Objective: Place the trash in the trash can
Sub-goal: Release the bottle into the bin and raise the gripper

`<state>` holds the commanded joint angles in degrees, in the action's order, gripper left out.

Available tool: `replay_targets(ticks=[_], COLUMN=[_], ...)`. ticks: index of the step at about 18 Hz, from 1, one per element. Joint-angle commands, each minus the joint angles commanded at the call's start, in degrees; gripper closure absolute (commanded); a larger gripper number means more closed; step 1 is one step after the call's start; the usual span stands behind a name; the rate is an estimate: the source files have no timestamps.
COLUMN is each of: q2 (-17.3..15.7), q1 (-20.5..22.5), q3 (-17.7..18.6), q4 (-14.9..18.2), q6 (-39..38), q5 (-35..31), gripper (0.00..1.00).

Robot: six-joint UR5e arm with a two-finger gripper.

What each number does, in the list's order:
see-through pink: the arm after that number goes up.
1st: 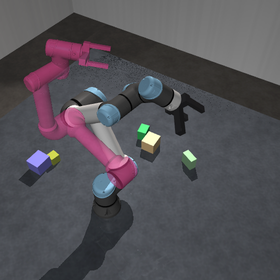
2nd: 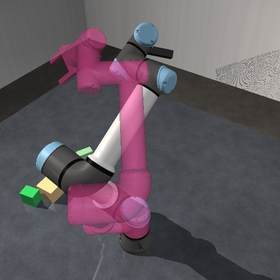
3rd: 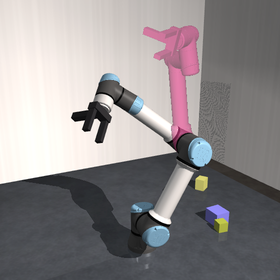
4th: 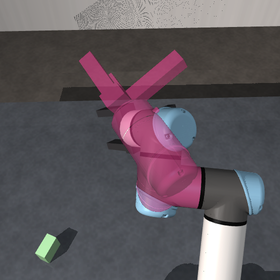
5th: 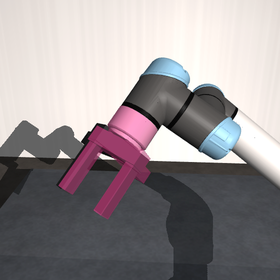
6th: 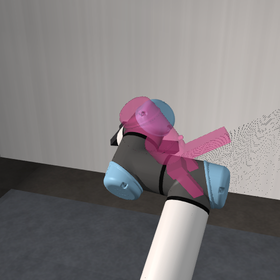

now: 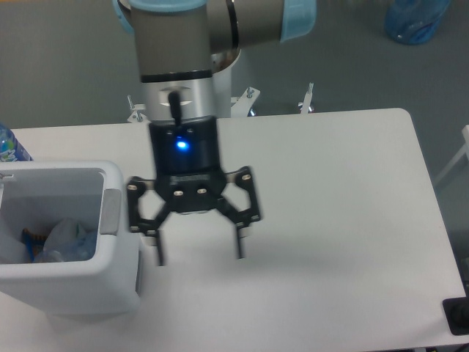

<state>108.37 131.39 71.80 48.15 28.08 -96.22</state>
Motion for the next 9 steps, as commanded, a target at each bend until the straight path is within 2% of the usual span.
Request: replay_targets(ticks=[2, 4, 9], q2=[-1.5, -3.2, -6.5], q1=[1.0, 2.8, 6.8], q3=[2.2, 4.2, 6.6], q4=[3.0, 3.4, 6.3], q6=[8.9, 14.3, 15.4], q5=[-3.5, -4.0, -3.5], gripper=[0.00, 0.00, 0.00])
